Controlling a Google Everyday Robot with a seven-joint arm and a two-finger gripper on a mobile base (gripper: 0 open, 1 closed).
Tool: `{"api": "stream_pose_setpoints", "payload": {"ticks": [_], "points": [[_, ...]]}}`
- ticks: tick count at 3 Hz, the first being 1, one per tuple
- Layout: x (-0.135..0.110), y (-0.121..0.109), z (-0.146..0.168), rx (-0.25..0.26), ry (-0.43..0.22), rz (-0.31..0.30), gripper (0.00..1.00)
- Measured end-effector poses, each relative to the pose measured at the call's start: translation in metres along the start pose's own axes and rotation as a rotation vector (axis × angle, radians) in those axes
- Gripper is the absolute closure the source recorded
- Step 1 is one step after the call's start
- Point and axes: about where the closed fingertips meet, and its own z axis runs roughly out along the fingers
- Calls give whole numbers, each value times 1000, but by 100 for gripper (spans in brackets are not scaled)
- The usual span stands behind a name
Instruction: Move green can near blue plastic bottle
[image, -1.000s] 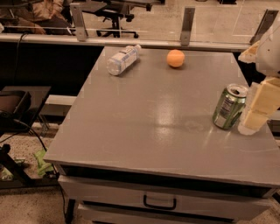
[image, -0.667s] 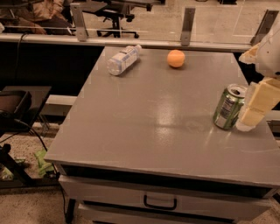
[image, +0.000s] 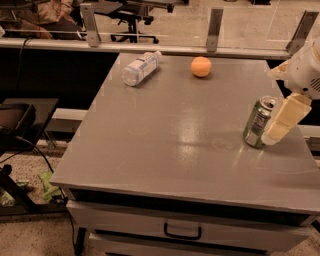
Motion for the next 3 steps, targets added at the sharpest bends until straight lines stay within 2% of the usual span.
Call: {"api": "stream_pose_setpoints", "payload": {"ticks": [1, 3], "points": [[10, -9, 6, -4, -24, 20, 0], [20, -12, 13, -32, -66, 42, 0]]}}
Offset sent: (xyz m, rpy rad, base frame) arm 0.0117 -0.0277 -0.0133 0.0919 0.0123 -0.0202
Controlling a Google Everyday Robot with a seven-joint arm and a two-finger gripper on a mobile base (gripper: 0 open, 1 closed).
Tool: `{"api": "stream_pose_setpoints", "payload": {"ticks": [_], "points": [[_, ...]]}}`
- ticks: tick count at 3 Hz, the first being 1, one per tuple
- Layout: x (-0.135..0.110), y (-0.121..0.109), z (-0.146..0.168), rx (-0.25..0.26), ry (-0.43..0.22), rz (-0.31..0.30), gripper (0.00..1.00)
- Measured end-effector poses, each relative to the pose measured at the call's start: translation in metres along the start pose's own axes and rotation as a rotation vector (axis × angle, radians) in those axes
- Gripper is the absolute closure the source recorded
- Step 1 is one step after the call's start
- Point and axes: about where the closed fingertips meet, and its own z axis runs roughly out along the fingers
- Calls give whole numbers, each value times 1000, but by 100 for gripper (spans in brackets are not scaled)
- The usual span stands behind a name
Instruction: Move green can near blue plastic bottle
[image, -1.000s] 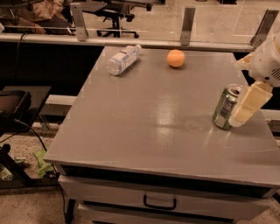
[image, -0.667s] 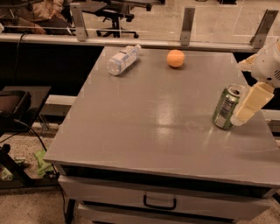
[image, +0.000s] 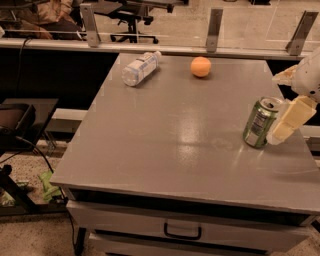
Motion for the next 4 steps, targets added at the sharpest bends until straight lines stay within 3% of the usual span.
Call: {"api": "stream_pose_setpoints", "payload": {"ticks": [2, 3, 4], "points": [[0, 1, 11, -31, -24, 5, 0], [-1, 0, 14, -44, -31, 4, 15], [-2, -1, 14, -51, -33, 4, 38]]}}
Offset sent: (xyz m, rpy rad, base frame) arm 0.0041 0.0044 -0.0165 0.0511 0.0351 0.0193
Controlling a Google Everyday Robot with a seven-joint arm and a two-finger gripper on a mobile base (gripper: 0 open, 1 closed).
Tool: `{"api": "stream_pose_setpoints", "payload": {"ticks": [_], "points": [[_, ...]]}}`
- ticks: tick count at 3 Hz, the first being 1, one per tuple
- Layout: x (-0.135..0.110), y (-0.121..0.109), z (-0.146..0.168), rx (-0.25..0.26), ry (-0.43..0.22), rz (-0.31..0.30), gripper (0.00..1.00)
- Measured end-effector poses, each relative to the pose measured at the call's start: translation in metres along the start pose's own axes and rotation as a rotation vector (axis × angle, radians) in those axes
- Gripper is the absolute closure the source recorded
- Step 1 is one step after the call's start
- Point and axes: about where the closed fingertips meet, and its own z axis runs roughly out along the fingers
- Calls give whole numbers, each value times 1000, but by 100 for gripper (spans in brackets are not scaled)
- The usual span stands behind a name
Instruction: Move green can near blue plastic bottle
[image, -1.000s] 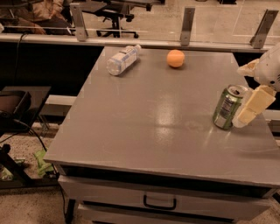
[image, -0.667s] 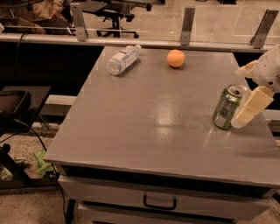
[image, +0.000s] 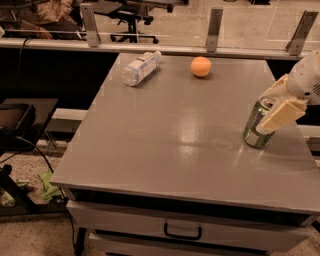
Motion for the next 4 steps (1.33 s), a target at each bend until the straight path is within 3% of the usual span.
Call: {"api": "stream_pose_setpoints", "payload": {"ticks": [1, 2, 3, 4], "points": [[-4, -2, -2, -6, -1, 5, 61], [-24, -7, 0, -14, 0, -5, 84], [-57, -15, 13, -29, -15, -16, 100], [-95, -26, 32, -50, -39, -32, 100]]}}
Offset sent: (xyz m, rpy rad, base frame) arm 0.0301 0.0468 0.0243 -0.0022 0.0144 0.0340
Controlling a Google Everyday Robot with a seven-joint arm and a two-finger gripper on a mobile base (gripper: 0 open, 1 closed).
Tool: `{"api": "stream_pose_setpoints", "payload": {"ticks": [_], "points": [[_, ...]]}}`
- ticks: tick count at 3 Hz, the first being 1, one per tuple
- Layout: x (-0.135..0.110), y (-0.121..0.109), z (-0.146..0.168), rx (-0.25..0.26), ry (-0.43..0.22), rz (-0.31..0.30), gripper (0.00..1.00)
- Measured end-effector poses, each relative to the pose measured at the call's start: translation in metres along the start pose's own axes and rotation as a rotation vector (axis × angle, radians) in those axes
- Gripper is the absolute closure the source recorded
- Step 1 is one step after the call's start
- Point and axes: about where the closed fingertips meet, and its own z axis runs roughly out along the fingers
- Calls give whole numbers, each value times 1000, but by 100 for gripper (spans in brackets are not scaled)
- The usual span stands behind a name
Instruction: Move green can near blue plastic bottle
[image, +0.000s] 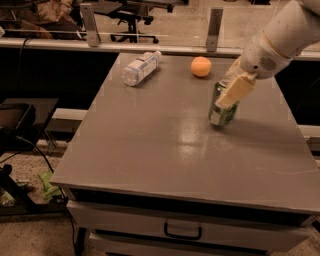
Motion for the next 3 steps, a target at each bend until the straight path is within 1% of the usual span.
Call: {"api": "stream_pose_setpoints", "payload": {"ticks": [1, 2, 3], "points": [[-41, -12, 20, -20, -28, -31, 100], [-75, -27, 41, -37, -50, -46, 100], [-103, -44, 64, -51, -63, -50, 100]]}}
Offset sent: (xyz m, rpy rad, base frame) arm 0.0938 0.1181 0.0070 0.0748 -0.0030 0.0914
